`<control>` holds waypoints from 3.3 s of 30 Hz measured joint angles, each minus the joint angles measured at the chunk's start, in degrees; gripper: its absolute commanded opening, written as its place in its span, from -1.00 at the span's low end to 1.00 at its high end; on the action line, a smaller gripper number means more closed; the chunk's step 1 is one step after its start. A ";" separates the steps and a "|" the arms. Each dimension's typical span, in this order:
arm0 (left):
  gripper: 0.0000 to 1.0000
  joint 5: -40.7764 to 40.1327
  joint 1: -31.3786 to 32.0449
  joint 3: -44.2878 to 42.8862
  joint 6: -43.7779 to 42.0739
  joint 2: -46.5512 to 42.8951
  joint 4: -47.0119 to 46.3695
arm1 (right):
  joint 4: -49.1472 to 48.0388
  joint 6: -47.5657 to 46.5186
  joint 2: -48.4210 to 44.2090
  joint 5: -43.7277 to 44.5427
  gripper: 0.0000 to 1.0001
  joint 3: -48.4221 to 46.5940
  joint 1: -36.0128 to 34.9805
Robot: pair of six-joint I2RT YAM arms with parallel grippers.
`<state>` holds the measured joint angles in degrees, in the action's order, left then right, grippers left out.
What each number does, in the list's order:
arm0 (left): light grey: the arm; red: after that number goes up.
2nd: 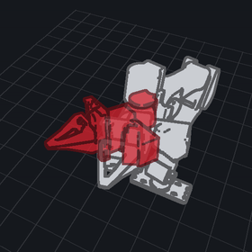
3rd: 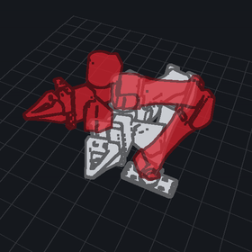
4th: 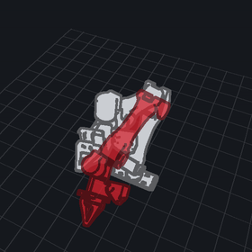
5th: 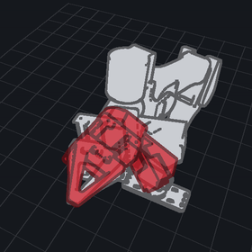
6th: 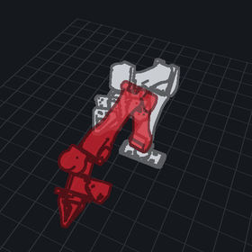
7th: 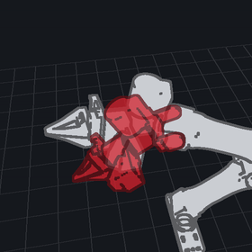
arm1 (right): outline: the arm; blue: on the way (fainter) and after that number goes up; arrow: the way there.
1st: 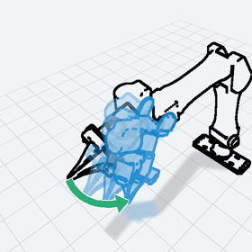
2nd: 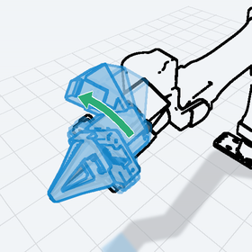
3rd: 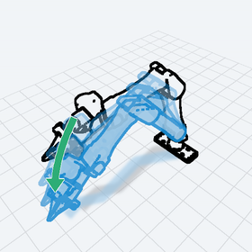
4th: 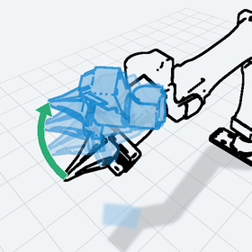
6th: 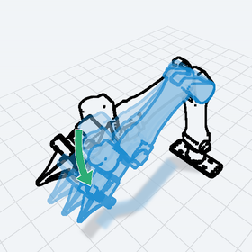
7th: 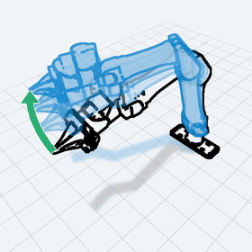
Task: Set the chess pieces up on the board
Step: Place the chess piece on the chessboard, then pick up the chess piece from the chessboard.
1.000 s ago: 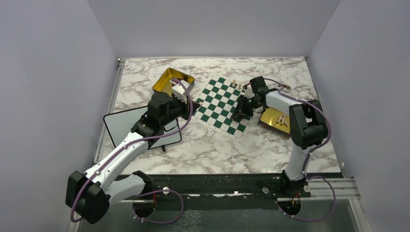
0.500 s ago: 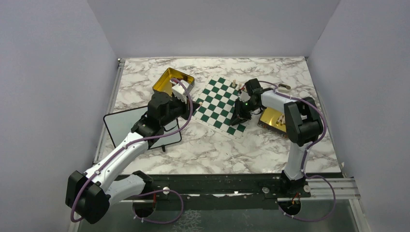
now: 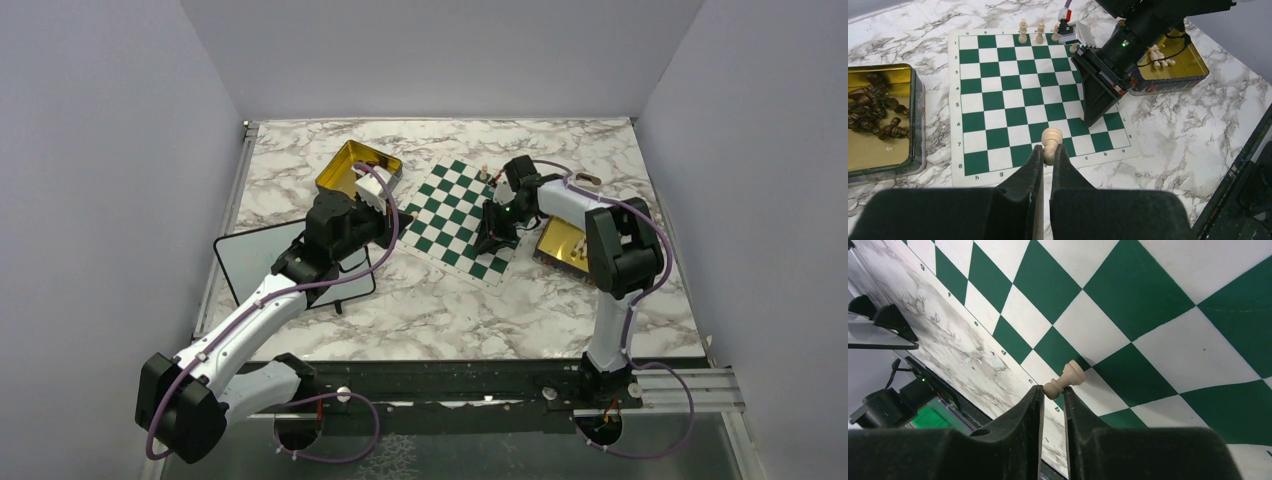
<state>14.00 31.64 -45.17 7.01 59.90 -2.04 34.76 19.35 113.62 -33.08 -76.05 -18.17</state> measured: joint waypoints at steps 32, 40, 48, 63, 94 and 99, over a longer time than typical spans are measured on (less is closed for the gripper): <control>-1.00 -0.15 0.00 0.63 -0.87 -2.36 -0.04 | 2.93 -3.89 -7.21 12.26 -0.39 -1.62 -1.33; -1.00 -0.20 0.00 0.74 -0.90 -2.86 -0.04 | 2.64 -11.67 -7.15 21.70 -0.35 -3.85 -9.35; -1.00 -0.48 0.00 1.01 -1.36 -3.58 -0.11 | 1.75 -20.20 -4.20 26.71 -0.31 -9.07 -14.58; -1.00 -1.53 0.00 1.01 -1.97 -4.52 -0.02 | 3.54 -35.93 2.23 34.32 -0.22 -14.40 -17.14; -1.00 -1.57 0.74 1.01 -1.92 -4.48 -0.04 | 7.43 -43.10 6.67 31.67 -0.32 -15.45 -17.14; -1.00 -1.57 0.74 1.03 -1.92 -4.22 -0.07 | 7.54 -43.54 6.67 31.67 -0.30 -15.45 -17.38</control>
<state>12.43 32.38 -44.14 5.08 55.68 -2.11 42.30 -24.18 120.29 -1.41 -91.50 -35.55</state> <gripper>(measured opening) 0.027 0.343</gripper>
